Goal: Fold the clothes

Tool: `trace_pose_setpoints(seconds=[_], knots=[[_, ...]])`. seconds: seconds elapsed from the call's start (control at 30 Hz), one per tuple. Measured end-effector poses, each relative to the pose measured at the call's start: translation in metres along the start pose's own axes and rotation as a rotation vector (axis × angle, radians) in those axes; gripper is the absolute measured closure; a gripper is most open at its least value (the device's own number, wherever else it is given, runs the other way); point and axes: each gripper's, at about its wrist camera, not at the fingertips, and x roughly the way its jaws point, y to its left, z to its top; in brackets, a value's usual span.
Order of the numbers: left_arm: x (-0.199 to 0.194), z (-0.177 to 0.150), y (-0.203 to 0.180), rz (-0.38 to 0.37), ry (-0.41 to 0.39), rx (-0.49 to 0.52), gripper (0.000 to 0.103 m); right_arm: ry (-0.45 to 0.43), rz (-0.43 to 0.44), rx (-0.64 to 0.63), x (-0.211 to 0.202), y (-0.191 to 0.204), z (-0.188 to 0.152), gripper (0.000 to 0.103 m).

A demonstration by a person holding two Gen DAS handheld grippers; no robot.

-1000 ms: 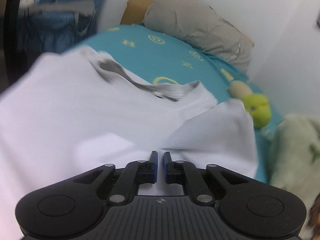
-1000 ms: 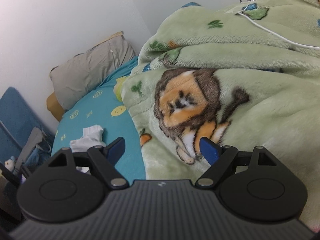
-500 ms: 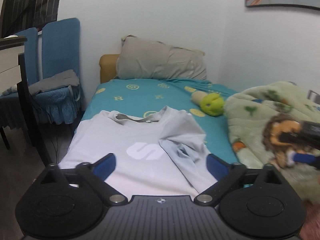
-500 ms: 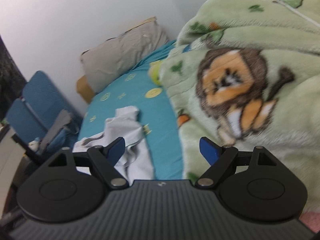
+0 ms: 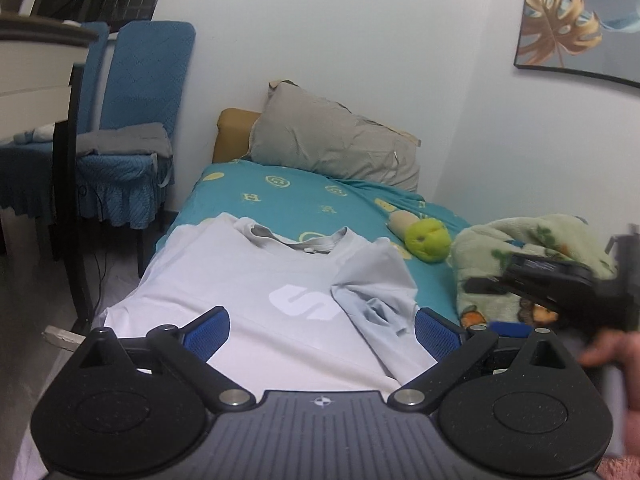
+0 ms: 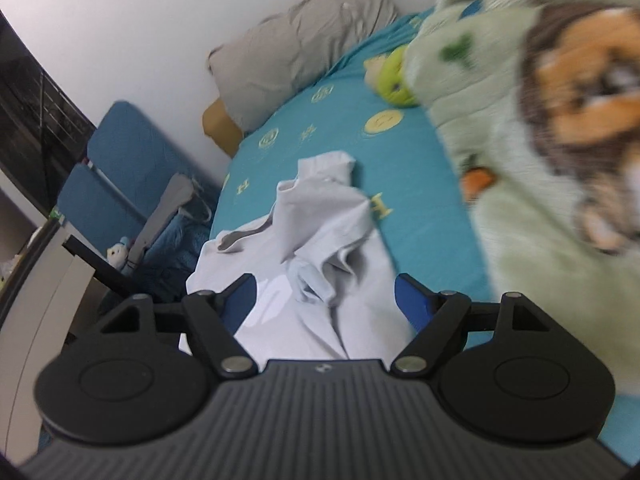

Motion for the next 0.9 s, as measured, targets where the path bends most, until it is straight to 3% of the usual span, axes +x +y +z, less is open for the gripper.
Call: trace_pose_setpoints(seconds=[0.17,0.3,0.43,0.47,0.5,0.63,0.67,0.7,0.9], knots=[[0.016,-0.005,0.028,0.027,-0.034,-0.026,0.003,0.023,-0.03,0.006,0.072,0.006,0.015,0.028],[0.036,-0.005,0.053,0.005,-0.009,-0.123,0.003,-0.004,-0.054,-0.052,0.096,0.023,0.016,0.032],[0.047,-0.003,0.074,0.009,0.002,-0.197,0.003,-0.036,-0.074,-0.128,0.112,0.043,0.015,0.058],[0.048,-0.002,0.079,0.013,0.004,-0.215,0.003,-0.044,-0.079,-0.147,0.117,0.048,0.014,0.074],[0.048,-0.001,0.085,0.02,0.005,-0.235,0.004,-0.052,-0.084,-0.166,0.121,0.053,0.014,0.083],[0.043,0.003,0.106,0.042,-0.017,-0.308,0.004,-0.084,-0.093,-0.256,0.137,0.077,0.011,0.085],[0.041,0.004,0.11,0.054,-0.024,-0.322,0.004,-0.087,-0.066,-0.315,0.14,0.094,0.007,0.093],[0.038,0.005,0.115,0.07,-0.031,-0.331,0.004,-0.079,-0.033,-0.366,0.144,0.111,0.001,0.093],[0.028,0.01,0.141,0.153,-0.067,-0.369,0.004,0.054,0.058,-0.531,0.182,0.184,-0.036,0.09]])
